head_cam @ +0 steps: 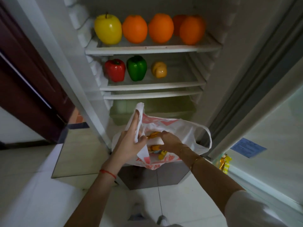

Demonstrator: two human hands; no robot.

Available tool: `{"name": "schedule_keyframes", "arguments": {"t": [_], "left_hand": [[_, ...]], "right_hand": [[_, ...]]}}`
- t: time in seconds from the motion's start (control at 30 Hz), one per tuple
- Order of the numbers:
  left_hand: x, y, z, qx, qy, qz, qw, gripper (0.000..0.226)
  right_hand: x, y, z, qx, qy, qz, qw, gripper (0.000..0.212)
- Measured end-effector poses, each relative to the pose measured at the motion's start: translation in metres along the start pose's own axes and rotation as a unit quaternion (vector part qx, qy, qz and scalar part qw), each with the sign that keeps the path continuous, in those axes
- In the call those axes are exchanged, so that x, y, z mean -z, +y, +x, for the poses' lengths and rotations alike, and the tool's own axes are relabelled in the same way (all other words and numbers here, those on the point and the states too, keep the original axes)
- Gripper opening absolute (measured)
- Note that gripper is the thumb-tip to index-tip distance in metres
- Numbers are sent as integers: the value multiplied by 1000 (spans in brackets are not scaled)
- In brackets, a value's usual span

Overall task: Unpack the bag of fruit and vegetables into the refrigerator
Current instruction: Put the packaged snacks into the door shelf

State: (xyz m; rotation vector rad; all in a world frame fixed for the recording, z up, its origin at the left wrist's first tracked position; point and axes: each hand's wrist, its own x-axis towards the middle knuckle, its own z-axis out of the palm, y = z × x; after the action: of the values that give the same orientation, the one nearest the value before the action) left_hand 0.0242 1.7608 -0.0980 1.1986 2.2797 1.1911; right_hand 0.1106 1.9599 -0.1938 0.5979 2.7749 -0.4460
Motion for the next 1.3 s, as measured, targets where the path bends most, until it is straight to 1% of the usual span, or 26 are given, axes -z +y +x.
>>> {"name": "schedule_keyframes", "arguments": {"t": [0.1, 0.23, 0.33, 0.4, 0.47, 0.53, 0.6, 0.63, 0.73, 0.8, 0.9, 1.0, 1.17, 1.3], "left_hand": [[4, -4, 2, 6, -5, 0, 1000, 101], [7, -6, 6, 35, -14, -6, 999, 98], [5, -9, 9, 59, -21, -10, 998, 96], [2, -10, 10, 57, -27, -18, 998, 95], [-1, -10, 12, 51, -31, -16, 998, 94], [-1, -8, 15, 49, -30, -15, 998, 94], [0, -6, 16, 46, -26, -18, 998, 94], [2, -5, 17, 44, -25, -21, 999, 94], [3, -3, 16, 40, -26, -26, 999, 95], [3, -2, 16, 38, -26, -26, 999, 96], [2, -4, 15, 39, -27, -24, 999, 97], [1, -4, 15, 39, -26, -38, 998, 98], [0, -1, 14, 40, -32, -34, 998, 96], [1, 0, 14, 36, -34, -27, 998, 97]], "right_hand": [[-16, 4, 19, -1, -13, -64, 998, 74], [-24, 6, 38, 21, 1, -93, 995, 78], [-28, 4, 48, 37, -12, -117, 992, 89], [-33, 2, 51, 40, -4, -148, 988, 90], [-38, 0, 51, 42, 16, -176, 983, 85], [-41, -1, 50, 48, 30, -191, 980, 73], [-44, -2, 49, 49, 31, -185, 981, 59], [-45, -1, 48, 50, 32, -178, 982, 56], [-47, 1, 43, 63, 45, -173, 982, 54], [-49, 3, 41, 74, 31, -176, 981, 50], [-55, 8, 38, 85, 41, -173, 980, 42], [-54, 8, 34, 87, 28, -168, 981, 36], [-50, 4, 32, 91, 17, -161, 983, 38], [-51, 7, 29, 110, 14, -137, 984, 38]]}}
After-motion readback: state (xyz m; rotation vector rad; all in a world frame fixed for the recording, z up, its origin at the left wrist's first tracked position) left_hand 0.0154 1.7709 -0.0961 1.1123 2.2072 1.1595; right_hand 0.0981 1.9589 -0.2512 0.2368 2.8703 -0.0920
